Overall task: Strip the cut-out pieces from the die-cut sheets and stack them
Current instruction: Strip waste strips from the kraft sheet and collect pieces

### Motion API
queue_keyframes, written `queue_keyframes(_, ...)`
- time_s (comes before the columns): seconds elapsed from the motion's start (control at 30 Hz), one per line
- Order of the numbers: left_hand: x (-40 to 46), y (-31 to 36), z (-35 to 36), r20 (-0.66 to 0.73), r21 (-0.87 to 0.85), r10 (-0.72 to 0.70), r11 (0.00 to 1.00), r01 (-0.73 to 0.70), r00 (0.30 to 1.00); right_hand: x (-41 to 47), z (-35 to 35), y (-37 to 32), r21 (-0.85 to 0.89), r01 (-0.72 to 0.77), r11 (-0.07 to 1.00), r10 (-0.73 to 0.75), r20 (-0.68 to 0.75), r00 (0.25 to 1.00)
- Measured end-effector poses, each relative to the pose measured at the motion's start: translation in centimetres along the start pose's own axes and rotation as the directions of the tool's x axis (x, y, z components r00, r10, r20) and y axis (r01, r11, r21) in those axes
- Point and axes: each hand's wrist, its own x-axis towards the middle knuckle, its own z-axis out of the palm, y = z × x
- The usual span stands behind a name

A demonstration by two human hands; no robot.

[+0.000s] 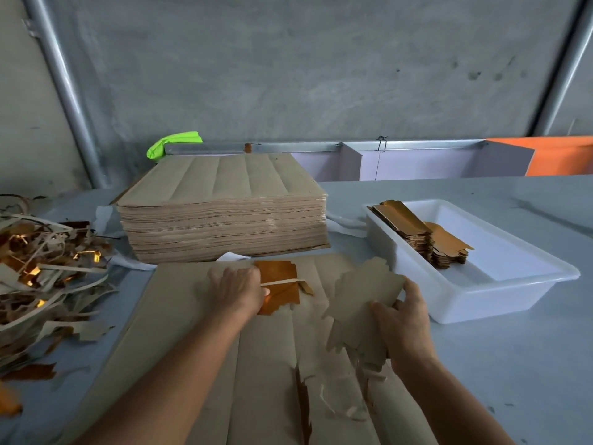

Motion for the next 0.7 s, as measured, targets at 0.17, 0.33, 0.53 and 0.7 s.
queue_keyframes(0.17, -3.4, 2.3, -2.6, -0.046, -0.056, 0.192, 0.979, -0.195, 0.980, 0.6, -0.5, -0.1, -0.028, 0.050, 0.998, -0.053, -0.091, 0.994)
queue_keyframes(0.33, -11.6, 6.3, -1.8, 0.155, -0.198, 0.533, 0.842, -0.502, 0.832, 0.9, -0.7, -1.6, -0.233, 0.229, 0.945, -0.266, -0.143, 0.953)
queue_keyframes(0.53, -12.1, 5.4, -2.9, 0.117, -0.313, 0.473, 0.852, -0.420, 0.873, 0.7, -0.7, -2.7, -0.474, 0.345, 0.810, -0.442, -0.107, 0.891)
queue_keyframes(0.7, -7.2, 3.9, -2.1, -0.113, -0.405, -0.017, 0.914, -0.030, 0.993, 0.3, 0.1, -3.3, -0.580, 0.402, 0.709, -0.508, -0.023, 0.861)
